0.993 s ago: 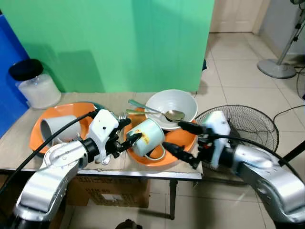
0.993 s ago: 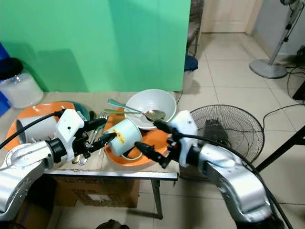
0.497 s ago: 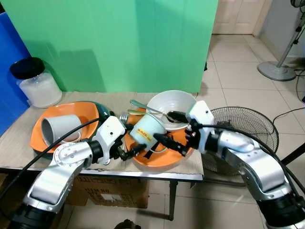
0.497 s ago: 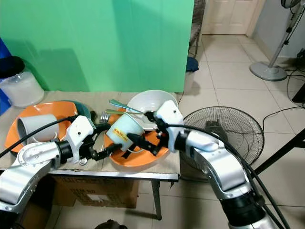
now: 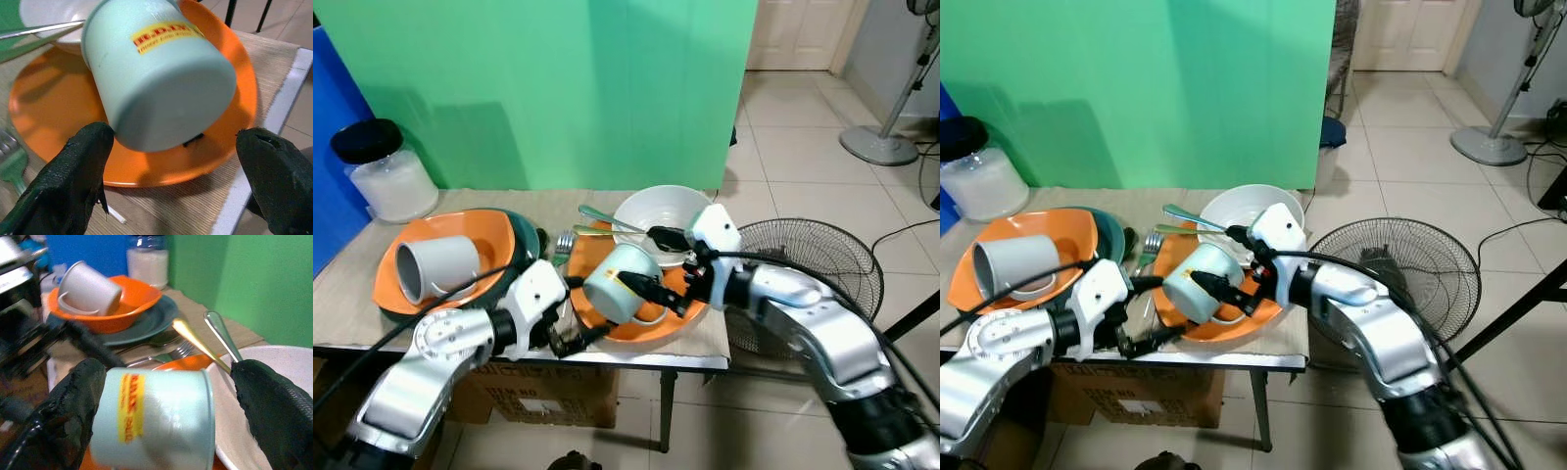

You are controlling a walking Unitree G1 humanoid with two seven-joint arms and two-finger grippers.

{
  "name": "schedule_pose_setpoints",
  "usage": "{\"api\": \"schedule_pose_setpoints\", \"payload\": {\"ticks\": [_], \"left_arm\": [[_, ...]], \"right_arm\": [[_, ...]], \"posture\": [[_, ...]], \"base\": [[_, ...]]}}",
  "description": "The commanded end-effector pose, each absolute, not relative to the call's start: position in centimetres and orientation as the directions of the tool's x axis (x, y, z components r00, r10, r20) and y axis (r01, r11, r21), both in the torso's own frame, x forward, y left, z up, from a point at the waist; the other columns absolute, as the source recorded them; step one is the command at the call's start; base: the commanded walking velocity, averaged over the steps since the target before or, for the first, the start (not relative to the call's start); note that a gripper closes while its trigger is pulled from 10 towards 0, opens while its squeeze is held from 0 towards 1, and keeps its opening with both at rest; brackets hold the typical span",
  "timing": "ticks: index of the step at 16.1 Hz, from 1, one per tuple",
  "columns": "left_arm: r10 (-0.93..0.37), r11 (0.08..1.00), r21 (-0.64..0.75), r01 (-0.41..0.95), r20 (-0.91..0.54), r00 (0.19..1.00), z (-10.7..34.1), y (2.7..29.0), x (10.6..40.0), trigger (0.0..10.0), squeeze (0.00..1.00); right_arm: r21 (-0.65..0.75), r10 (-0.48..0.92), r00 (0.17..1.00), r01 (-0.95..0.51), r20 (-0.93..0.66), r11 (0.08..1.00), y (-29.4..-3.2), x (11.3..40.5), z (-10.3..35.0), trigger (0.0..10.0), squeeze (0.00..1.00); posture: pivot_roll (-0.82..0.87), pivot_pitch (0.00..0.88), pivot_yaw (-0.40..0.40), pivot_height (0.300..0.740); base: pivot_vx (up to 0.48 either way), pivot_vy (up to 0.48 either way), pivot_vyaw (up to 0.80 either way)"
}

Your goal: Setting the table

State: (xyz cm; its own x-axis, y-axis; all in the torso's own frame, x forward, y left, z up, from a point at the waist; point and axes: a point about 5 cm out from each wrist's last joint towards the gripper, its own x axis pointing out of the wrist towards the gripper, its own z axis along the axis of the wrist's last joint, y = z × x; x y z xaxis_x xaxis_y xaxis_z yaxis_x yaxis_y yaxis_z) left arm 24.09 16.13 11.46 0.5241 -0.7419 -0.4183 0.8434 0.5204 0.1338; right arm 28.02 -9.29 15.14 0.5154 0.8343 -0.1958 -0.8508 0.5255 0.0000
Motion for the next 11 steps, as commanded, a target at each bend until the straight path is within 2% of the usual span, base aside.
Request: {"api": "schedule_pose_setpoints", "payload": {"ticks": [1, 3, 6, 8, 9, 11], "left_arm": [[-0.747, 0.507, 0.152, 0.849, -0.414, 0.520, 11.8, 16.1, 23.9, 10.0, 1.00], [-0.745, 0.513, 0.171, 0.841, -0.397, 0.536, 12.4, 16.1, 24.0, 10.0, 1.00], [-0.771, 0.541, 0.194, 0.819, -0.276, 0.574, 15.5, 16.7, 24.7, 10.0, 1.00], [-0.812, 0.510, 0.191, 0.839, -0.214, 0.543, 17.1, 16.4, 25.0, 10.0, 1.00], [-0.823, 0.497, 0.201, 0.844, -0.198, 0.532, 17.4, 16.0, 25.3, 10.0, 0.96], [-0.840, 0.457, 0.215, 0.863, -0.213, 0.499, 16.9, 14.9, 26.4, 10.0, 0.95]], "right_arm": [[0.010, 0.825, 0.534, -0.838, -0.188, 0.545, -9.3, 28.7, 15.5, 10.0, 0.00], [0.039, 0.817, 0.545, -0.827, -0.189, 0.561, -8.9, 29.3, 15.4, 10.0, 0.00], [0.057, 0.832, 0.530, -0.837, -0.165, 0.545, -8.8, 29.6, 15.9, 10.0, 0.00], [0.064, 0.837, 0.524, -0.840, -0.161, 0.538, -9.1, 29.7, 16.1, 10.0, 0.00], [0.067, 0.833, 0.530, -0.836, -0.161, 0.545, -9.5, 29.8, 16.2, 10.0, 0.00], [0.068, 0.806, 0.569, -0.808, -0.163, 0.585, -10.9, 29.9, 16.2, 10.0, 0.00]], "posture": [[0.06, 0.000, 0.068, 0.740], [0.06, 0.000, 0.065, 0.740], [0.06, 0.000, 0.062, 0.740], [0.07, 0.000, 0.063, 0.740], [0.06, 0.000, 0.067, 0.740], [0.05, 0.000, 0.076, 0.740]], "base": [[0.000, 0.000, 0.00], [0.000, 0.000, 0.00], [0.000, 0.000, 0.00], [0.000, 0.000, 0.00], [0.000, 0.000, 0.00], [0.000, 0.000, 0.00]]}}
